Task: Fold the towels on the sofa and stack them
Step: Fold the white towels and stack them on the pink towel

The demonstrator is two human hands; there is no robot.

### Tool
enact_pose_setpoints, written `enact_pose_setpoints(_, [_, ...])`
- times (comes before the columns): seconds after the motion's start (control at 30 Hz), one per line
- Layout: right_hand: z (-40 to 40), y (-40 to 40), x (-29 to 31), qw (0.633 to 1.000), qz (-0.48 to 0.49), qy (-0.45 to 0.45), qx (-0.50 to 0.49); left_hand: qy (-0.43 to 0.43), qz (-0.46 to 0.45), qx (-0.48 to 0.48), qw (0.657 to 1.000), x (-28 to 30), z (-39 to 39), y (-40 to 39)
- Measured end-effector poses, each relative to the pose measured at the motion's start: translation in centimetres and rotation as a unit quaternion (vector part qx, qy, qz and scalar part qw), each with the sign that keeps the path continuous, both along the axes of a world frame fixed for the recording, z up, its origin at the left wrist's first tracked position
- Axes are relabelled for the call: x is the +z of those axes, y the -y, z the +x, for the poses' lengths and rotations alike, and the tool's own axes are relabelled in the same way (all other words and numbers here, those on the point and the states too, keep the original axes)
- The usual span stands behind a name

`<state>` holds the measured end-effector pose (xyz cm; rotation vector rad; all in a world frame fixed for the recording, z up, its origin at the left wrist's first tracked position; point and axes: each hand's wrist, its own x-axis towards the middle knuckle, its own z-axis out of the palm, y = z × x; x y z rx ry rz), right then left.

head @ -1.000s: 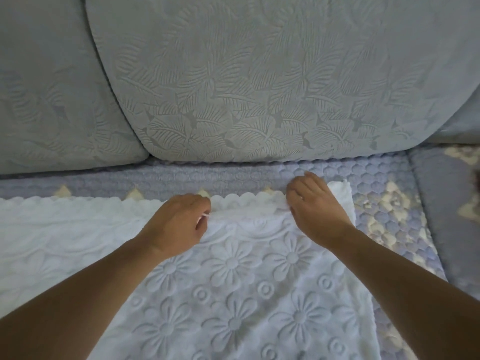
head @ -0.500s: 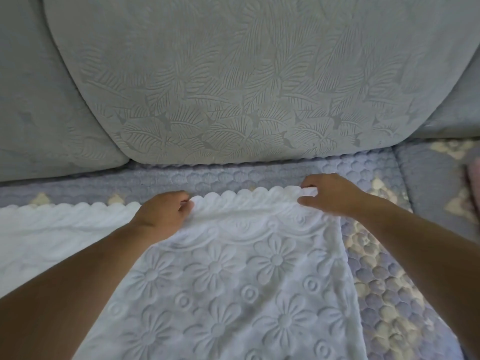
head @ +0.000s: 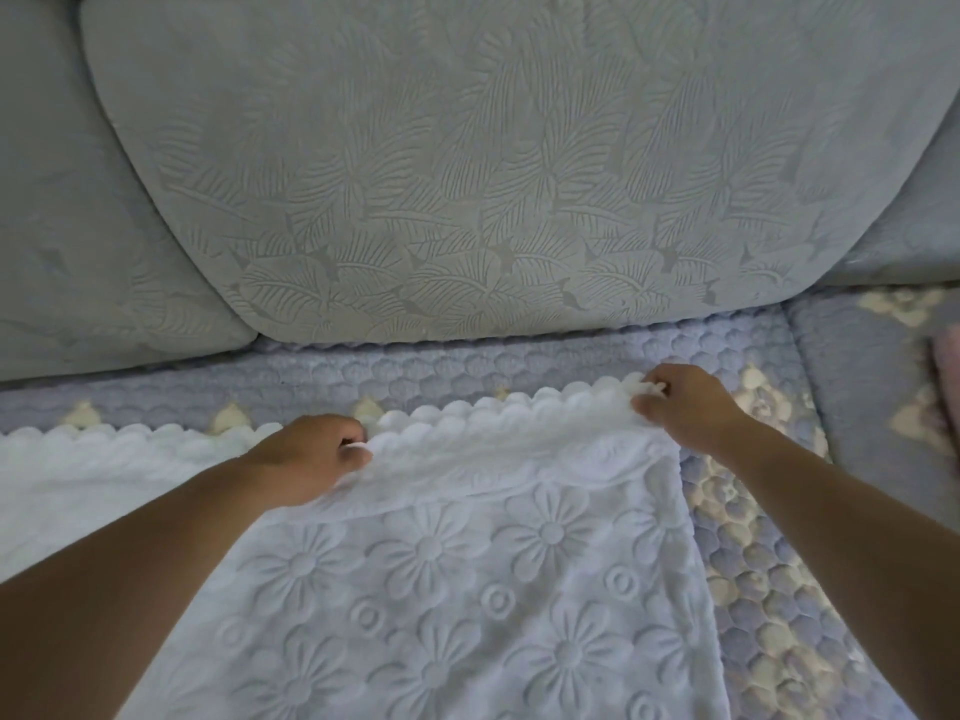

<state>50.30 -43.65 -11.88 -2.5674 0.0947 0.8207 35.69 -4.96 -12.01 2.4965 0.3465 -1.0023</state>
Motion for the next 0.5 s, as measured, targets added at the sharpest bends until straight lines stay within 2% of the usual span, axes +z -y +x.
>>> enact_pose_setpoints(0.1, [0.0, -0.3, -0.4, 0.999, -0.006, 0.036, -0.017, 0.084, 0.028, 0.04, 0.995, -0.3, 0.4, 0.8])
enact_pose_setpoints(0.2, [-0.4, -0.3, -0.7, 0.998, -0.016, 0.055, -0.006, 0.127, 0.02, 0.044, 0.991, -0.8, -0.1, 1.1])
enact_pose_setpoints(0.37, [-0.8, -0.4, -1.2, 0.997, -0.048, 0.056, 0.003, 0.164, 0.031, 0.03, 0.985, -1.6, -0.8, 1.2])
enact_pose_setpoints(0.5, [-0.9, -0.9, -1.3, 0.996, -0.061, 0.071, 0.004, 0.155, 0.062, 0.045, 0.985, -2.1, -0.5, 1.4])
